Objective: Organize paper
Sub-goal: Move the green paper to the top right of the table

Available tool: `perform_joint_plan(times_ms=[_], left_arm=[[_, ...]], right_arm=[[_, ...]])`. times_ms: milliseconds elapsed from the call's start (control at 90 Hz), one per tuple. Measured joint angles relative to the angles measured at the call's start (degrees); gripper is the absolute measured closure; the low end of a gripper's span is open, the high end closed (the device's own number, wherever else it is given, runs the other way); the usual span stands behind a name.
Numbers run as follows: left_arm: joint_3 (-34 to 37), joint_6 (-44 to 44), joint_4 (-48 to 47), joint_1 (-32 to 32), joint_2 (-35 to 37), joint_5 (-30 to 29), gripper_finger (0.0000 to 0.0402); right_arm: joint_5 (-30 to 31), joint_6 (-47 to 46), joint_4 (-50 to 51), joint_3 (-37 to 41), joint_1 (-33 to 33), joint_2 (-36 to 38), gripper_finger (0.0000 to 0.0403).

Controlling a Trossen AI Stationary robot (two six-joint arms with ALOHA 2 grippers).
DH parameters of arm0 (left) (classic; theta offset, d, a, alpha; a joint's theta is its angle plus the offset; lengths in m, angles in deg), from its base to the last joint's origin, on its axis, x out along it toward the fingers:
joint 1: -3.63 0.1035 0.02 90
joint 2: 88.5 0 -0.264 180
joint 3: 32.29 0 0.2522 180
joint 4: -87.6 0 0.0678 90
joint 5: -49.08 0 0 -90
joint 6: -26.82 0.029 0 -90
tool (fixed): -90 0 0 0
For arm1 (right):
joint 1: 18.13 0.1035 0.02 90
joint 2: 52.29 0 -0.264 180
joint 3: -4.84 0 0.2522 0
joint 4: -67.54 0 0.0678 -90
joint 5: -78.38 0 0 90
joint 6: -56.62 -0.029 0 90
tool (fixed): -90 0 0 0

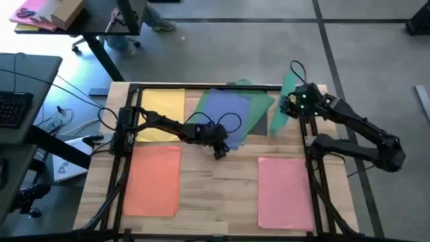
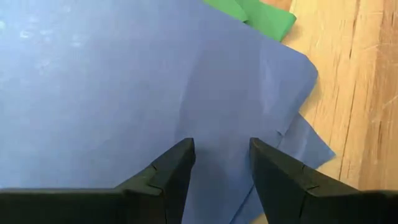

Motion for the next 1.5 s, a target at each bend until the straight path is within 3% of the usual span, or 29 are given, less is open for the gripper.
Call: perform_joint_plan(times_ms=[144, 389, 589, 678, 878, 1033, 1256, 1500], left_arm=[[0.00, -1.75, 0.00, 0.00, 0.00, -0.02, 0.0257], [0.02, -2.78, 0.08, 0.00, 0.01, -0.06, 0.0257], [0.02, -2.78, 0.33, 0.00, 0.01, -0.04, 0.0257], [0.04, -2.77, 0.42, 0.00, 0.01, -0.05, 0.0257], [0.04, -2.74, 0.58, 0.00, -0.01, -0.18, 0.0257], [0.04, -2.74, 0.85, 0.11, -0.01, -0.43, 0.0257], [0.04, -2.78, 0.87, 0.11, 0.01, -0.42, 0.0257], [0.04, -2.79, 2.26, 0.43, 0.01, -0.62, 0.0257]], right_arm=[[-10.07, 7.18, -2.38, 0.00, 0.01, 3.82, 0.0403], [-16.43, 17.95, -9.50, -0.02, 0.02, 6.31, 0.0403], [-1.44, 17.93, 12.43, 0.09, -0.15, 3.03, 0.0403], [4.21, 16.38, 16.82, 0.09, -0.69, 1.77, 0.0403], [10.24, 10.34, 13.89, 0.53, -0.86, -2.40, 0.0403], [11.70, 4.43, 10.97, 7.02, -0.83, -6.43, 0.0403], [26.06, -6.13, 8.94, 10.12, 0.72, -5.45, 0.0403], [22.43, -2.00, 4.72, 13.40, 0.68, -7.62, 0.0403]])
